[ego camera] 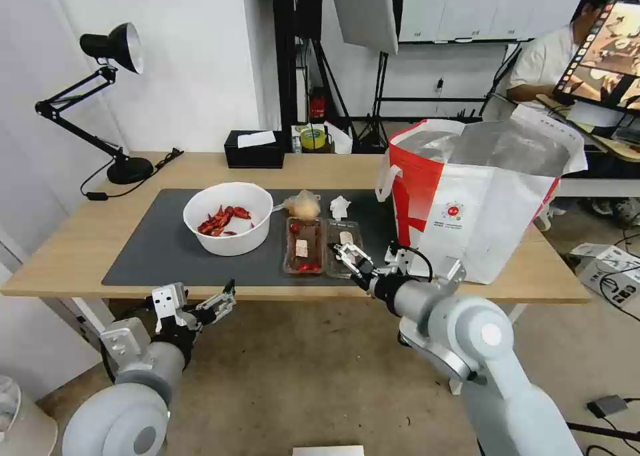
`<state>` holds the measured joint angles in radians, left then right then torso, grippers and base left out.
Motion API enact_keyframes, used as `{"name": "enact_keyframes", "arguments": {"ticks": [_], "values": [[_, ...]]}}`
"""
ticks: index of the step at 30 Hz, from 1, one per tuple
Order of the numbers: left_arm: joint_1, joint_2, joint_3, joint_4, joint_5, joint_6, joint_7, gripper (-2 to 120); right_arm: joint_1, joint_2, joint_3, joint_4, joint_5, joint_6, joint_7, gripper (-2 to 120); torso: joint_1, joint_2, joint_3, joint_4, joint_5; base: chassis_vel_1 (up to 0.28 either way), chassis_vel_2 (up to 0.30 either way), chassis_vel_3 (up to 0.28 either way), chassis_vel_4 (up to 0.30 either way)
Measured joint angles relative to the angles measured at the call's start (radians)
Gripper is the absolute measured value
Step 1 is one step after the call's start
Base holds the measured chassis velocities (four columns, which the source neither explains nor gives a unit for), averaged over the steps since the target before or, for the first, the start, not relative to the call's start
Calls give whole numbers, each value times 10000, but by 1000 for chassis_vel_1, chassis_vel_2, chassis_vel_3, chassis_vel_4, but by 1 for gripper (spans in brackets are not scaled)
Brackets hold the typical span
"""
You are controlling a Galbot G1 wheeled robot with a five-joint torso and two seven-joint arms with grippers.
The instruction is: Pick up the trash from the table and place it into the takeout bag.
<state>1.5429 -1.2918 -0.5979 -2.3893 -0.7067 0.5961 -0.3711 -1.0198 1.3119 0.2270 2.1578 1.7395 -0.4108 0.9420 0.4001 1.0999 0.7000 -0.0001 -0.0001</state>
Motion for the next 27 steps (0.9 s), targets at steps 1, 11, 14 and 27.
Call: {"name": "enact_keyframes", "arguments": {"ticks": [1, 11, 14, 27], "values": [[2, 5, -17, 4, 0, 1, -4, 100, 87, 120, -43, -130, 26, 87, 150, 100, 0, 0, 0, 0, 0, 0, 0, 0, 0], [83, 33, -131, 23, 0, 5, -11, 100, 387, 890, -126, -744, 117, 322, 884, 100, 0, 1, 0, 1, -1, 0, 0, 0, 0], [115, 43, -159, 12, 0, 5, -13, 100, 445, 1055, -146, -951, 127, 315, 1041, 100, 0, 0, 0, 0, 0, 0, 0, 0, 0], [135, 15, -170, -9, 9, 8, -19, 100, 623, 1235, -93, -1313, 112, 333, 1122, 100, -2, 0, 0, 1, 0, 0, 0, 0, 0]]}}
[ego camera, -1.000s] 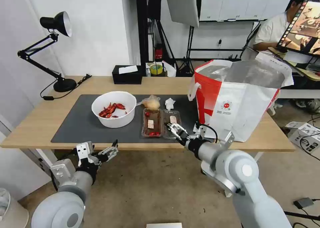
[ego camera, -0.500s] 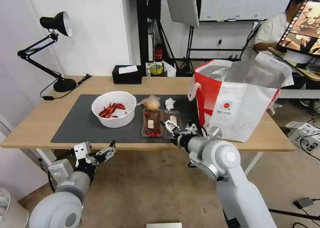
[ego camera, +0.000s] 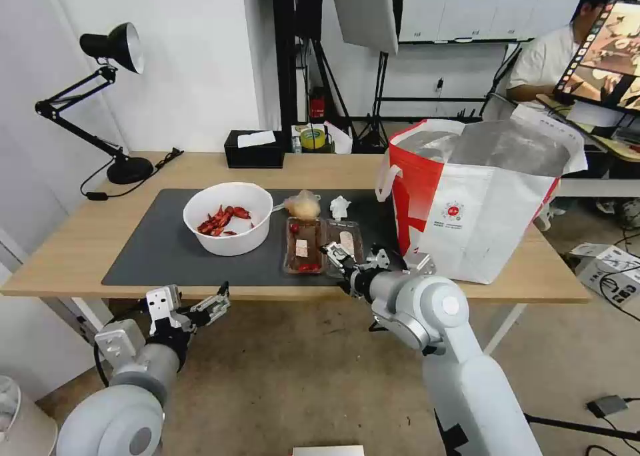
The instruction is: Pick up the trash from the table and place it into the takeout bag.
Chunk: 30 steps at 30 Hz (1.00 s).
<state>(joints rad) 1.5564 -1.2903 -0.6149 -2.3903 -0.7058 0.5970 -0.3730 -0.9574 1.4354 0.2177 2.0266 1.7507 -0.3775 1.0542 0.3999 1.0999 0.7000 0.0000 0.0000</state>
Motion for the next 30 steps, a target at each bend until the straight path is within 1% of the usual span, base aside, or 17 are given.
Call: {"name": "enact_keyframes", "arguments": {"ticks": [18, 30], "values": [[-17, -13, -69, -4, 3, 1, -20, 100, 330, 426, -51, -505, -37, -61, 170, 100, 0, 2, 0, 0, -1, 0, 0, 0, 0], [15, 40, -136, -83, -20, 1, -20, 100, 283, 602, -6, -627, -161, -73, 235, 100, -1, 2, -2, -1, 0, 0, 0, 0, 0]]}}
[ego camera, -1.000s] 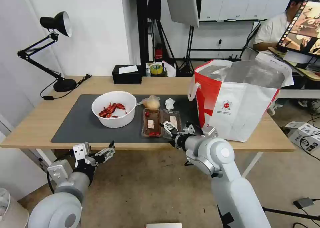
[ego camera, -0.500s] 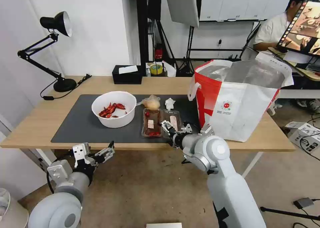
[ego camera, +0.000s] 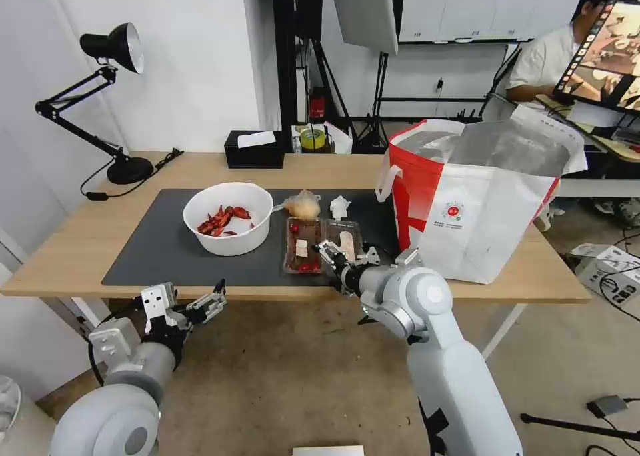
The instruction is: Pick up the trash from the table and place it into the takeout bag.
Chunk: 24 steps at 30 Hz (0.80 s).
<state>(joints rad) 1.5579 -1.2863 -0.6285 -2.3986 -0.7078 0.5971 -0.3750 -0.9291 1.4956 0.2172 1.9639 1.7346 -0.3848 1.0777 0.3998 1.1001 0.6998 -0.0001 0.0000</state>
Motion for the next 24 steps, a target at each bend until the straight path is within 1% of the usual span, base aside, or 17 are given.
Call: {"name": "enact_keyframes", "arguments": {"ticks": [24], "values": [[24, -32, 3, -6, -22, 3, 3, 100, 48, -28, 152, -64, -127, -16, -78, 100, 2, -2, 2, 1, 0, 0, 0, 0, 0]]}}
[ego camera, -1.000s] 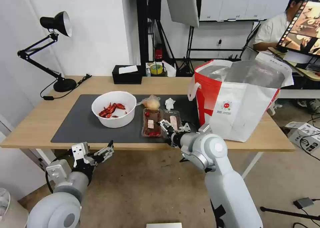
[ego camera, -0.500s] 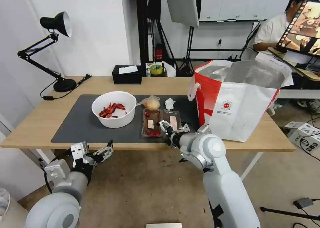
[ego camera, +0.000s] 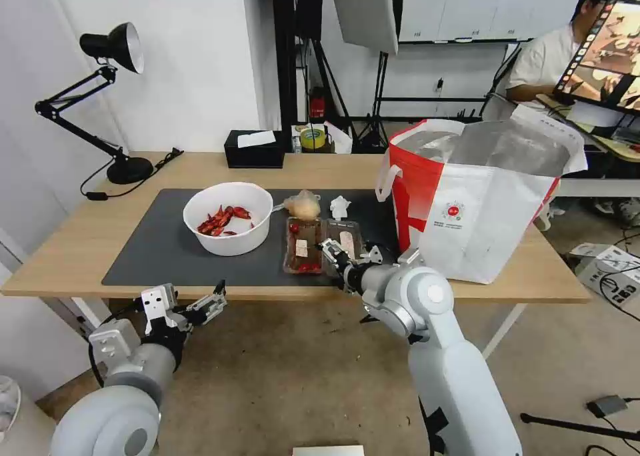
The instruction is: Pick up the trash from the table and place it into the takeout bag.
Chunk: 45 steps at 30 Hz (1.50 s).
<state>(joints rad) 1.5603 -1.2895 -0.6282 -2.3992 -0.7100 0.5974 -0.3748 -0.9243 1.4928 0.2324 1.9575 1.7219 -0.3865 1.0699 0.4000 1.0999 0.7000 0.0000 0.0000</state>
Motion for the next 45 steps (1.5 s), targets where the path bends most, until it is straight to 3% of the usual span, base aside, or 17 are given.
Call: {"name": "enact_keyframes", "arguments": {"ticks": [13, 35, 45], "values": [[21, 1, -1, 3, -5, 0, -3, 100, 3, 16, 8, -63, -160, -30, -161, 100, 0, 1, 0, 0, 0, 0, 0, 0, 0], [122, -11, -47, -115, -13, -11, 4, 100, -370, -92, -476, 261, -2707, -475, -1330, 100, 0, 0, 0, 0, 0, 0, 0, 0, 0], [164, -41, -64, -155, -6, -18, 14, 100, -609, -222, -697, 355, -4183, -520, -2581, 100, 0, 0, 0, 0, 0, 0, 0, 0, 0]]}}
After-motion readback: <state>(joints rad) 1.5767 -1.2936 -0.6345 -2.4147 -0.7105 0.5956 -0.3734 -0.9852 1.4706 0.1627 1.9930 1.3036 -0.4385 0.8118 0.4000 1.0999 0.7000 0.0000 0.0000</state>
